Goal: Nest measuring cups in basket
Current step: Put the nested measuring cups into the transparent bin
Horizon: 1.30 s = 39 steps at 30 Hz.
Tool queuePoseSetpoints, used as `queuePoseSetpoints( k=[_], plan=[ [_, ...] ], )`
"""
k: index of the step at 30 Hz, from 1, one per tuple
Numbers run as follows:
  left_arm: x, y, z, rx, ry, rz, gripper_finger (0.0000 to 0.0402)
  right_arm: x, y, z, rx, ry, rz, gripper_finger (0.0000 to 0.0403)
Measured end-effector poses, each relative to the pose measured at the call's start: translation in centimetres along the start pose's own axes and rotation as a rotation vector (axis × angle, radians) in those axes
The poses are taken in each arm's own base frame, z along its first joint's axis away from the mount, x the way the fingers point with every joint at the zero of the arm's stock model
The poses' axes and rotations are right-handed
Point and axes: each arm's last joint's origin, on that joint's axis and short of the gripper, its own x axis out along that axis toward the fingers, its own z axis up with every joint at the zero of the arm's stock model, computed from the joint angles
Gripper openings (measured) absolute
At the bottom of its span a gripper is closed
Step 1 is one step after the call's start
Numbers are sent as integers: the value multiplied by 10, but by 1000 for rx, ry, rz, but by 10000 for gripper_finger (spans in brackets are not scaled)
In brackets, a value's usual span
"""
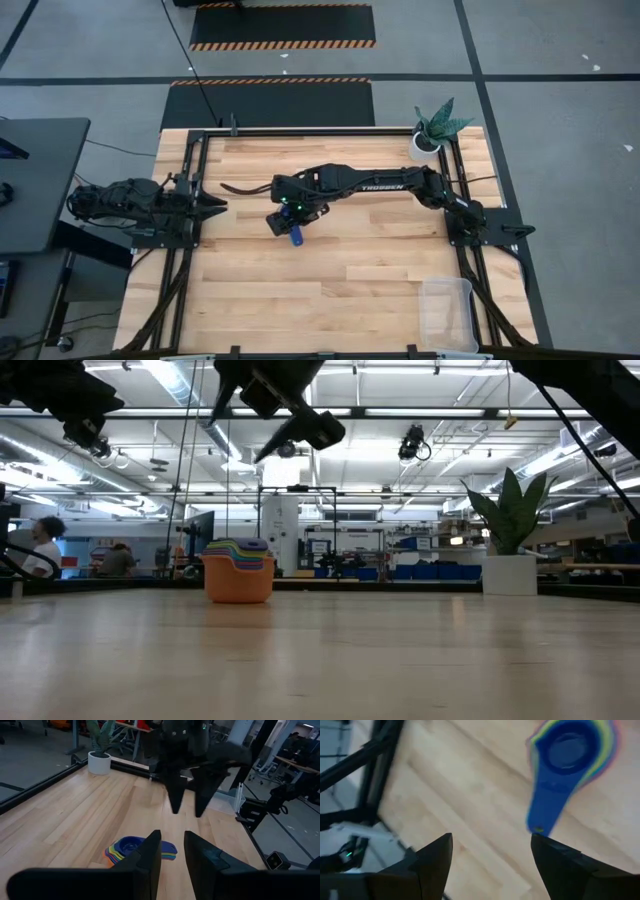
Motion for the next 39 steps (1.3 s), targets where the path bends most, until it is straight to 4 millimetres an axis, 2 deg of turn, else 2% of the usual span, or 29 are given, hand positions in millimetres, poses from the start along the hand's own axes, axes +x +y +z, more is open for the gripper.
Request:
queuePoseSetpoints(
  k=[7, 15, 21, 28, 33, 39],
  plan=[
    [0, 0, 0, 0, 0, 0, 91, 11, -12, -1, 41, 36, -65, 312],
    [0, 0, 0, 0, 0, 0, 91, 13, -12, 1, 26, -40, -91, 394],
    [0, 0, 0, 0, 0, 0, 91, 14, -13, 0, 31, -55, -122, 393],
    [0, 0, 0, 0, 0, 0, 91, 53, -25, 2, 78, 59, -153, 398],
    [0, 0, 0, -1, -1, 0, 91, 59, -28, 3, 90, 78, -159, 399],
    [0, 0, 0, 0, -1, 0, 91, 59, -24, 6, 64, 13, -135, 400]
  ],
)
